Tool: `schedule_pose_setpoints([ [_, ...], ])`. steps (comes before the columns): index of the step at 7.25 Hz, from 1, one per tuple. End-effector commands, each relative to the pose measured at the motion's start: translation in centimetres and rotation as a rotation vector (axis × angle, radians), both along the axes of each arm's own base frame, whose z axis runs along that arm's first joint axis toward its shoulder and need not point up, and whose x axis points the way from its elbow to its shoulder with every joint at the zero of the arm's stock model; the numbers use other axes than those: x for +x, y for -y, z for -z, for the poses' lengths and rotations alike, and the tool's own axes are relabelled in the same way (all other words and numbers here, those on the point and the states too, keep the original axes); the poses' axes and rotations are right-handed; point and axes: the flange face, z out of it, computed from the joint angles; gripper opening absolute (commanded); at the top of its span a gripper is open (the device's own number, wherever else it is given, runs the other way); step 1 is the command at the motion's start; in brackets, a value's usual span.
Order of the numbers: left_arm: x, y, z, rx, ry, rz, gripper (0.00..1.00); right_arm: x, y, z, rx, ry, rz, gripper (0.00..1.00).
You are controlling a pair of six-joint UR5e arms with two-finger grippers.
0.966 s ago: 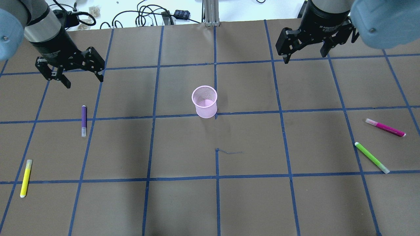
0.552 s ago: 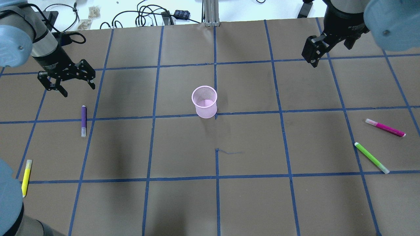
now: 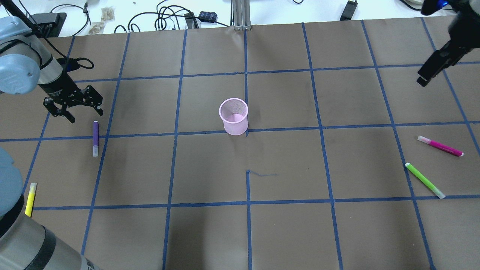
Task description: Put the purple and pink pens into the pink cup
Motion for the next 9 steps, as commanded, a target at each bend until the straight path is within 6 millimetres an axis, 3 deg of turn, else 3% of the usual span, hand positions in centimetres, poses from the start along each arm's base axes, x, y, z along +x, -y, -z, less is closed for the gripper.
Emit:
schedule_pose_setpoints([
  [1, 0.5, -0.5, 3.1, 0.020, -0.025, 0.046, 0.93, -8.7, -2.4, 3.5, 0.040, 0.064, -0.214, 1.00],
  [2, 0.6, -0.4, 3.4, 0.011, -0.019, 0.048, 0.93, -11.4, -3.2, 5.4, 0.024, 0.130, -0.284, 1.00],
  [4, 1.5, -0.2, 4.9, -0.013, 0.026, 0.059, 0.89, -17.7, -5.4, 11.5, 0.029, 0.201, -0.338, 1.00],
  [5, 1.4, -0.3, 5.1, -0.015, 0.026, 0.059, 0.80, -19.8, -4.3, 14.5, -0.075, 0.187, -0.433, 1.00],
  [6, 1.4, -0.3, 5.2, -0.012, 0.027, 0.060, 0.63, -21.4, -3.8, 17.2, -0.149, 0.209, -0.497, 1.00],
  [7, 1.4, -0.3, 5.3, -0.012, 0.025, 0.059, 0.56, -22.8, -4.1, 20.3, -0.177, 0.274, -0.551, 1.00],
  [8, 1.4, -0.3, 5.4, -0.011, 0.024, 0.058, 0.44, -25.1, -5.2, 22.5, -0.238, 0.331, -0.552, 0.96],
  [9, 1.4, -0.2, 5.6, -0.011, 0.024, 0.042, 0.36, -26.1, -5.8, 24.5, -0.310, 0.384, -0.566, 0.96],
])
